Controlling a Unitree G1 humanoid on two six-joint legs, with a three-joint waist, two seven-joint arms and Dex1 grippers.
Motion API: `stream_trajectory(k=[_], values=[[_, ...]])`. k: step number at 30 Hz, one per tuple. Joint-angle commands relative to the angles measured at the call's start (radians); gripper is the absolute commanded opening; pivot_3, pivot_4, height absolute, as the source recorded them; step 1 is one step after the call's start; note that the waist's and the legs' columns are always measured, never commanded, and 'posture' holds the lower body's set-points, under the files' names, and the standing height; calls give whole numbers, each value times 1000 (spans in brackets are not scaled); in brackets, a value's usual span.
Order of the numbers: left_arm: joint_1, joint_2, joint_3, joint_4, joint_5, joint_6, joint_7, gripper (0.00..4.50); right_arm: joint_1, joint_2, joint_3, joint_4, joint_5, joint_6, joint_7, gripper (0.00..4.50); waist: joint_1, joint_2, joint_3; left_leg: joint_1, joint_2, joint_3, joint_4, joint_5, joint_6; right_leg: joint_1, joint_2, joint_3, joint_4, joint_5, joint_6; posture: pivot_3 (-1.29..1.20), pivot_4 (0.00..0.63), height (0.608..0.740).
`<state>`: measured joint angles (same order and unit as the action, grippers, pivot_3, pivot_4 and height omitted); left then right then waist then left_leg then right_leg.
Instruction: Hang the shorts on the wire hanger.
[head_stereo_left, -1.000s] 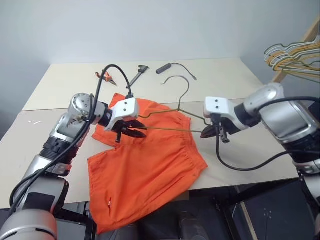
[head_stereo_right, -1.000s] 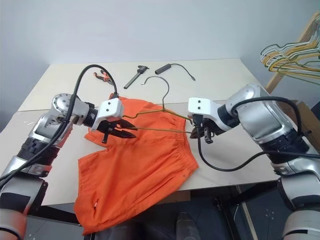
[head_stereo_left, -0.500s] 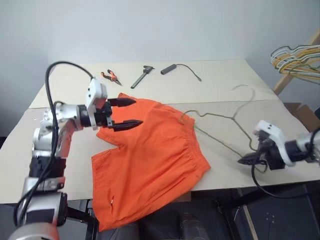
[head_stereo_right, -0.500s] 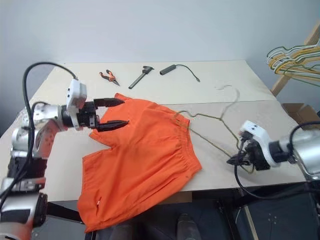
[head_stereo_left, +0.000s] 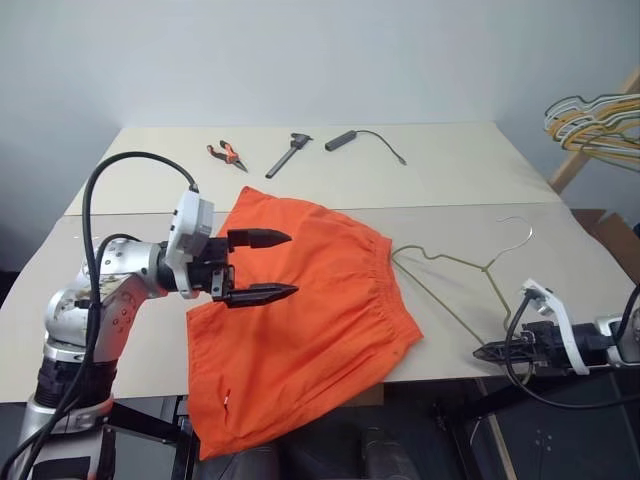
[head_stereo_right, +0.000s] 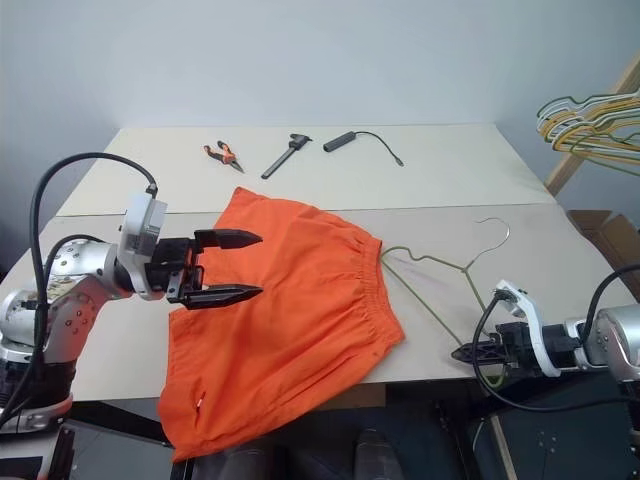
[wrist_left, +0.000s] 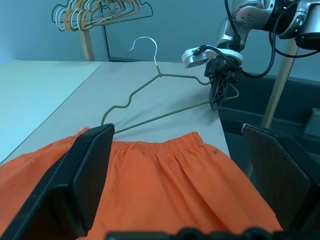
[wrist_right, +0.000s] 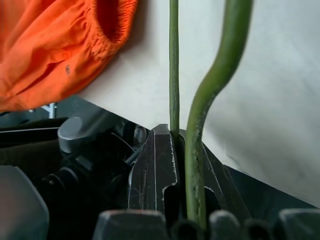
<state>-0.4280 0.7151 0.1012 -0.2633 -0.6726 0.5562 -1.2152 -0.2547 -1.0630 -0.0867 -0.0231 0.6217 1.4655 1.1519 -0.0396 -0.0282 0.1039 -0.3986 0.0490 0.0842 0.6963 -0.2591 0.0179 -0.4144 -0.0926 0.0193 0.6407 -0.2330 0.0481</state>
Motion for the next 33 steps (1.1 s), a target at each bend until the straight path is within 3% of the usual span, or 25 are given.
stream_trajectory(k=[1, 16, 25, 30, 33], values=[[0, 20, 23, -38, -27, 6, 8, 4446, -4, -16, 0, 0, 44, -1, 10, 0, 1, 0, 0, 0, 0, 0, 0, 0, 0, 0, 0, 0, 0, 0, 0, -37, 119, 740], [21, 50, 15, -54, -40, -1, -13, 4446, 70, -128, 54, 3, 119, -31, 89, 0, 9, 0, 1, 0, 0, 0, -1, 0, 0, 0, 0, 0, -1, 0, 0, -23, 108, 740], [38, 62, -2, -54, -20, -30, -40, 4446, 4, -150, 151, 33, 108, -105, 179, 0, 19, 0, 1, -1, 0, 0, -1, 0, 0, -1, 0, 0, -1, -1, 0, -13, 105, 740], [44, 63, -3, -58, -20, -34, -34, 4446, -129, -67, 228, 169, 70, -84, 143, 0, 22, -1, 1, -2, 0, 1, -1, 0, 0, -3, 0, 0, -1, 0, -1, -7, 106, 740], [49, 74, 5, -58, -23, -32, -37, 4446, -135, -79, 271, 145, 83, -91, 195, 0, 29, 0, 1, -4, 0, 1, -2, 0, 0, -6, 0, 0, -1, -1, -1, 6, 109, 740]])
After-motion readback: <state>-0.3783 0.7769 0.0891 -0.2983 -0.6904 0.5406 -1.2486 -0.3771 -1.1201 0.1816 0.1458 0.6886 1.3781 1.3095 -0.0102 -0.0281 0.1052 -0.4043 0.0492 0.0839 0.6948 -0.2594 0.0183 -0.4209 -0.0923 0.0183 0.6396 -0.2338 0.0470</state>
